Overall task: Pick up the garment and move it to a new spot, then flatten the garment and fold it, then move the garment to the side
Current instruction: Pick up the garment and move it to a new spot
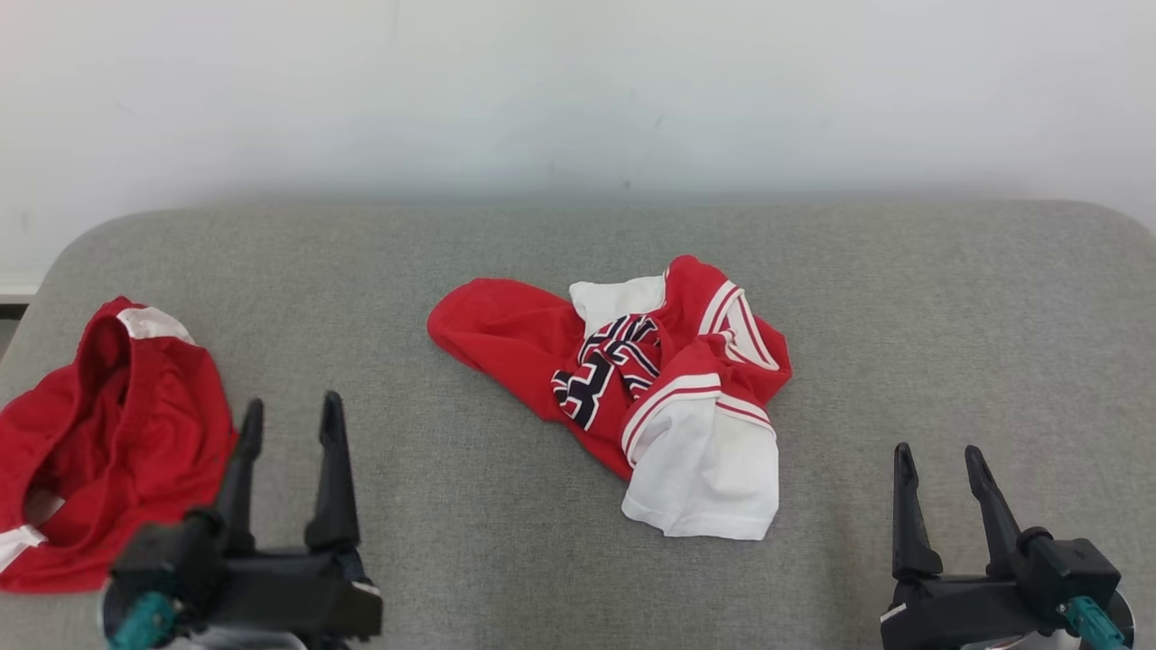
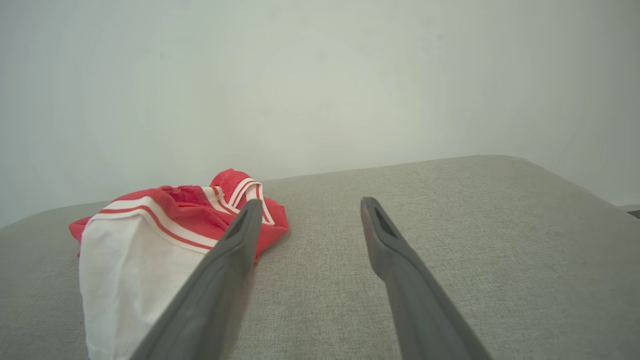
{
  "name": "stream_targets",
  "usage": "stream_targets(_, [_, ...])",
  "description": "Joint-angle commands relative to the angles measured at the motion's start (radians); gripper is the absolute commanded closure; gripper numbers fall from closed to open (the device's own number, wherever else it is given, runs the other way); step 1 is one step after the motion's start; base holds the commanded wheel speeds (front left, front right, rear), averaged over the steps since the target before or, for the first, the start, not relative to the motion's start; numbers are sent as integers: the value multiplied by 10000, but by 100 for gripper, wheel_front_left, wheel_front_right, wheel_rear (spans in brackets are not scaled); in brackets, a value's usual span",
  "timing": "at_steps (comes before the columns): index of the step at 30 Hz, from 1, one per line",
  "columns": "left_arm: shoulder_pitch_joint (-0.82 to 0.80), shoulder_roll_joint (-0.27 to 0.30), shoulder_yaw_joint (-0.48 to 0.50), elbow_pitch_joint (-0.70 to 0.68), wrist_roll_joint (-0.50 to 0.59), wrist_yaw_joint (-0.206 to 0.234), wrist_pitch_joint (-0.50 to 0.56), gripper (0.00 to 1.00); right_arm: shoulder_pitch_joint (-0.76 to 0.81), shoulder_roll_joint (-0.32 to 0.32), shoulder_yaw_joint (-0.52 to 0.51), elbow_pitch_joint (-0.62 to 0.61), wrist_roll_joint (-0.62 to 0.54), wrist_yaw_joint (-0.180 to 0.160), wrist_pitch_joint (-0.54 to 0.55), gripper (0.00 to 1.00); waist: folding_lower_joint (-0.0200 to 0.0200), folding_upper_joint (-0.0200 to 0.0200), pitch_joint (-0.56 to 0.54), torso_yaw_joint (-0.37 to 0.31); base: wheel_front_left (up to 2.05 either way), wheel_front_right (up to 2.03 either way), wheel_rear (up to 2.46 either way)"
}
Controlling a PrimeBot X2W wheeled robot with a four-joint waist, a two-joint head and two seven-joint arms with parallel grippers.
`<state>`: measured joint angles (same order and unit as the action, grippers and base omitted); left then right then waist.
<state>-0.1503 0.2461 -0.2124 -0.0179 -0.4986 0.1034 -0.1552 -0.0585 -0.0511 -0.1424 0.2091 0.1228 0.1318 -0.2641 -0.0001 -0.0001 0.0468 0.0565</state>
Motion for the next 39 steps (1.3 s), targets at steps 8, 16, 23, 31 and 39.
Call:
stream_targets(8, [839,-808,-125,997,1215,-485,-1106,0,286,13,310,20,-243,-22,-5,0,1,1,-183,-643,0,0,0])
stream_targets(16, [1705,-1401,816,1414,2527,-860,-1104,0,574,13,754,108,-683,-22,-5,0,1,1,-220,-1023,0,0,0])
stream_targets(23, [1897,-1438,1373,2358,3035,-1129,-1106,0,720,16,859,311,-699,-22,16,0,1,1,-265,-1039,0,0,0])
stream_targets(31, [1835,-1529,1749,2795,3111,-1372,-1106,0,612,15,875,549,-623,-22,96,0,1,1,-385,-957,0,0,0])
stream_targets(39, [1908,-1683,1884,2959,3051,-1530,-1106,0,551,15,868,541,-554,-22,80,0,1,1,-417,-1002,0,0,0])
